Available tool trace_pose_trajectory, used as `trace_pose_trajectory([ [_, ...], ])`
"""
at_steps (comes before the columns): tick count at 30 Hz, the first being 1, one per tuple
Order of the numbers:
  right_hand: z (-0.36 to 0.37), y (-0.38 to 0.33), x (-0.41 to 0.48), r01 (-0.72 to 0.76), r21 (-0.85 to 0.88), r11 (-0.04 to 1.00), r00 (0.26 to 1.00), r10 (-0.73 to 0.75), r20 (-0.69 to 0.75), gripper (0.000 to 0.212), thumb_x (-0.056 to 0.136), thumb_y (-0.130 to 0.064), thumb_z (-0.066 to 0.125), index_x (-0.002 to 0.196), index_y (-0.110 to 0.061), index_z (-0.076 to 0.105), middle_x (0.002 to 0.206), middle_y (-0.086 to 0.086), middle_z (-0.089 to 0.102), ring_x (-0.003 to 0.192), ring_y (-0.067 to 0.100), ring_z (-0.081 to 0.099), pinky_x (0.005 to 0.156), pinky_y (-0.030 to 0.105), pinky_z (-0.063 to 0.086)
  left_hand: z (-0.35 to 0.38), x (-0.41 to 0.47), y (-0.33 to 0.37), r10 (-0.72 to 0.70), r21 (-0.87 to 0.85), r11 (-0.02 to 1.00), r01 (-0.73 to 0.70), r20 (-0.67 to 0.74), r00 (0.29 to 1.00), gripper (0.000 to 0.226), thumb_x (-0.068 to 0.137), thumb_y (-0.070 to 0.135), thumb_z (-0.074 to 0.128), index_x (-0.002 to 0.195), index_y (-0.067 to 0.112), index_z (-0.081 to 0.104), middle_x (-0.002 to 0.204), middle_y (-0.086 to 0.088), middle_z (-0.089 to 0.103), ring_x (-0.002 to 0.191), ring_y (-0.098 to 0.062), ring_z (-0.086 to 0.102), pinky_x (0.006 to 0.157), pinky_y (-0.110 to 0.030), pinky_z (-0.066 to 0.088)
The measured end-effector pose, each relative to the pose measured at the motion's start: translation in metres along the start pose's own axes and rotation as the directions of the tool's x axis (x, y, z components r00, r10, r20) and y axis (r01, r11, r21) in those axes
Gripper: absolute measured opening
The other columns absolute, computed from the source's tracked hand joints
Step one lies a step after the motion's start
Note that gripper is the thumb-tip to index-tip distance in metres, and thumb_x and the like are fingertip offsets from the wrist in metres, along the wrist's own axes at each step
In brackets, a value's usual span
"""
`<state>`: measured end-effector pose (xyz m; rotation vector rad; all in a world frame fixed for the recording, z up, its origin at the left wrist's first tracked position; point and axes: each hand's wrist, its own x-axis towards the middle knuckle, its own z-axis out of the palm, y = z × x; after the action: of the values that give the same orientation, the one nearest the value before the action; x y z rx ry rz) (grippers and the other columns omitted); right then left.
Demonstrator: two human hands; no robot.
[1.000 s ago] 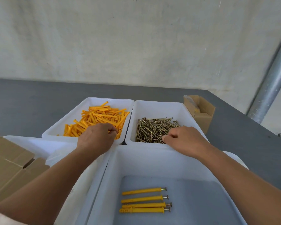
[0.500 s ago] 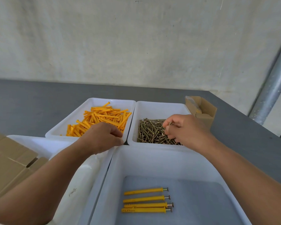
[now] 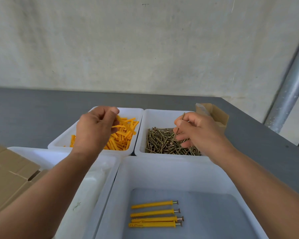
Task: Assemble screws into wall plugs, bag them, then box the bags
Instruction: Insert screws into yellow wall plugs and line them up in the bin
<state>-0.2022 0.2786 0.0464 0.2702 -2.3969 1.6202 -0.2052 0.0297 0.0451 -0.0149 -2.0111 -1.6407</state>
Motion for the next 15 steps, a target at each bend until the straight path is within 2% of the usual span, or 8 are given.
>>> trace_pose_trajectory([
  [2, 0.001, -0.004, -0.003, 0.003, -0.001, 1.0, 0.999, -0.003, 0.054, 0.018, 0.096, -0.029, 0.057, 0.08, -0.028, 0.065, 0.079, 0.0, 0.072, 0.073, 0.018, 0.073, 0.055, 0.03, 0.058, 0.001, -0.001, 0.006, -0.18, -0.26, 0.947, 0.187, 0.047, 0.982, 0.021, 0.098, 0.024, 0.056, 0.084, 0.014, 0.069, 0.066, 0.0, 0.068, 0.068, -0.013, 0.07, 0.057, -0.022, 0.056],
  [3, 0.001, -0.006, -0.005, 0.005, -0.016, 1.0, 0.995, -0.003, 0.099, 0.018, 0.097, -0.032, 0.056, 0.081, -0.031, 0.063, 0.076, 0.002, 0.07, 0.07, 0.019, 0.073, 0.053, 0.032, 0.058, 0.002, -0.001, 0.007, -0.256, -0.336, 0.901, 0.273, 0.094, 0.962, 0.022, 0.098, 0.024, 0.055, 0.086, 0.011, 0.069, 0.064, 0.0, 0.068, 0.065, -0.012, 0.07, 0.054, -0.021, 0.055],
  [6, 0.004, -0.01, -0.012, 0.003, -0.082, 0.997, 0.962, 0.02, 0.274, 0.014, 0.097, -0.04, 0.053, 0.092, -0.038, 0.066, 0.072, 0.0, 0.062, 0.063, 0.019, 0.072, 0.047, 0.03, 0.054, 0.004, -0.004, 0.007, -0.38, -0.428, 0.793, 0.434, 0.21, 0.901, 0.023, 0.099, 0.024, 0.054, 0.089, 0.008, 0.067, 0.063, -0.002, 0.07, 0.061, -0.01, 0.07, 0.051, -0.02, 0.054],
  [9, 0.009, -0.014, -0.017, 0.036, -0.17, 0.985, 0.92, 0.034, 0.391, 0.016, 0.097, -0.041, 0.055, 0.1, -0.035, 0.07, 0.069, -0.004, 0.059, 0.055, 0.013, 0.066, 0.045, 0.027, 0.052, 0.007, -0.006, 0.006, -0.433, -0.447, 0.741, 0.501, 0.252, 0.865, 0.023, 0.099, 0.022, 0.054, 0.085, 0.007, 0.066, 0.062, -0.004, 0.07, 0.057, -0.01, 0.069, 0.049, -0.02, 0.054],
  [15, 0.012, -0.015, -0.019, 0.097, -0.291, 0.952, 0.915, 0.029, 0.402, 0.018, 0.096, -0.042, 0.054, 0.1, -0.034, 0.07, 0.075, -0.003, 0.061, 0.053, 0.009, 0.063, 0.044, 0.021, 0.048, 0.008, -0.007, 0.005, -0.447, -0.438, 0.725, 0.532, 0.288, 0.847, 0.024, 0.099, 0.021, 0.054, 0.086, 0.007, 0.067, 0.064, -0.005, 0.071, 0.058, -0.011, 0.07, 0.049, -0.02, 0.054],
])
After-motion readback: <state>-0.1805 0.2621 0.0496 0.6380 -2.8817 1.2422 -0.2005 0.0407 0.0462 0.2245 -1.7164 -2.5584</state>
